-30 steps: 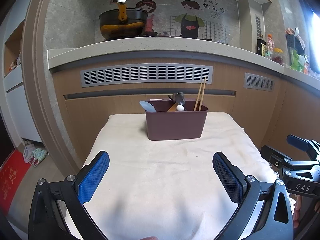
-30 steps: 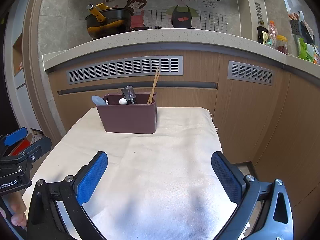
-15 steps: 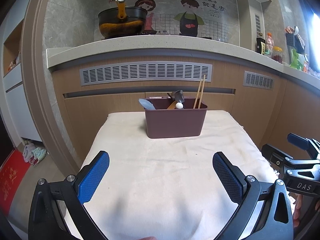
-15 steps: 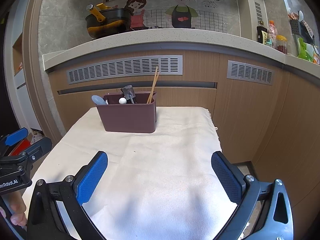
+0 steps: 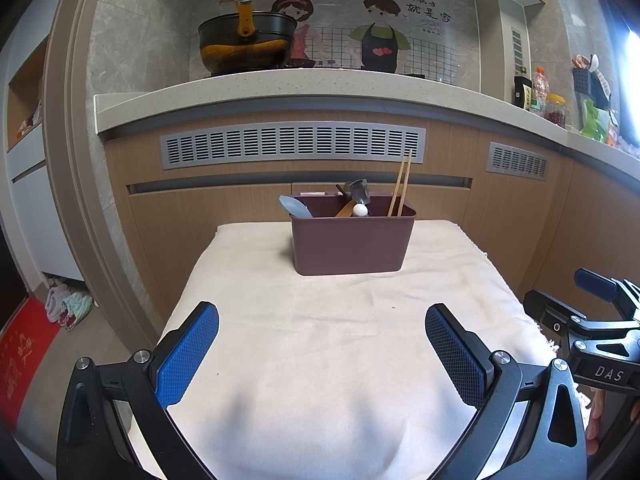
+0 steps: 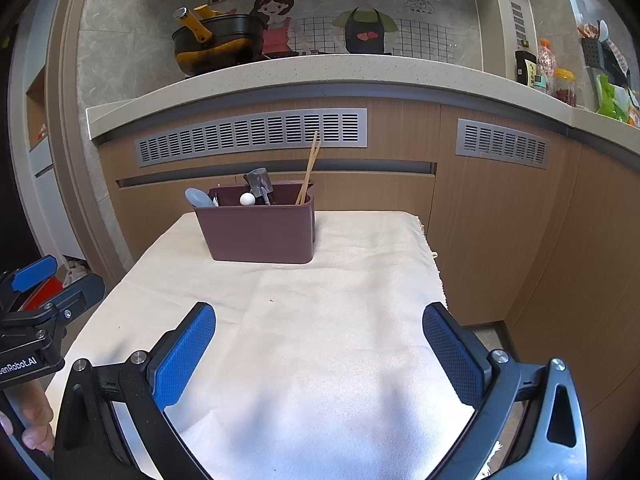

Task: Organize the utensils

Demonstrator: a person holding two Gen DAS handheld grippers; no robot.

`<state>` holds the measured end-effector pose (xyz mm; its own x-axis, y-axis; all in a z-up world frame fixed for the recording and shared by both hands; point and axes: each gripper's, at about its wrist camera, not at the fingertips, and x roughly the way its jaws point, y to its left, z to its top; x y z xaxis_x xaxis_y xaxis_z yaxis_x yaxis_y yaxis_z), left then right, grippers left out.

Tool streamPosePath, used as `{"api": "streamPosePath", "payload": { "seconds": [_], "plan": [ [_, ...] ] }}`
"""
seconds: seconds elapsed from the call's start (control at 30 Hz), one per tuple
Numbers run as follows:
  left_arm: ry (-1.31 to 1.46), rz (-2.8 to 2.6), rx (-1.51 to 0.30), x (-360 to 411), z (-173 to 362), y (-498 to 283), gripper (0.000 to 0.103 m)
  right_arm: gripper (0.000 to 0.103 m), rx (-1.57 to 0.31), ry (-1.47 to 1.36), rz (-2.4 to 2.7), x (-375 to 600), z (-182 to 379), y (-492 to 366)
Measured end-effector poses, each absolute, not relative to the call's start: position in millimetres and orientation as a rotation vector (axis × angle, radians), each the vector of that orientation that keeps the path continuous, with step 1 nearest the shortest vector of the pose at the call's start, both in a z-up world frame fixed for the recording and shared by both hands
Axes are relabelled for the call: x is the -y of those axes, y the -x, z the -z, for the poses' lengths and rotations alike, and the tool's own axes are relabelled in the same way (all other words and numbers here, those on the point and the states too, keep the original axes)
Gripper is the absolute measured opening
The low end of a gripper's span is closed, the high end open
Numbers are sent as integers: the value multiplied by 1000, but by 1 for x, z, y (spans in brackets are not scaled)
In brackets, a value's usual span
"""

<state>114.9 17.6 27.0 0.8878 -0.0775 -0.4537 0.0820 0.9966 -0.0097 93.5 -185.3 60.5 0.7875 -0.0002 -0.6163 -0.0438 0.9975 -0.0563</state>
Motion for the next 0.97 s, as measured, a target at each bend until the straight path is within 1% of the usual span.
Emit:
{"api": "streamPosePath", "payload": {
  "seconds": [0.97],
  "plan": [
    [-17,68,-474,-18,-24,-114,103,103,-657,60,-32,189,-64,-93]
  ]
}}
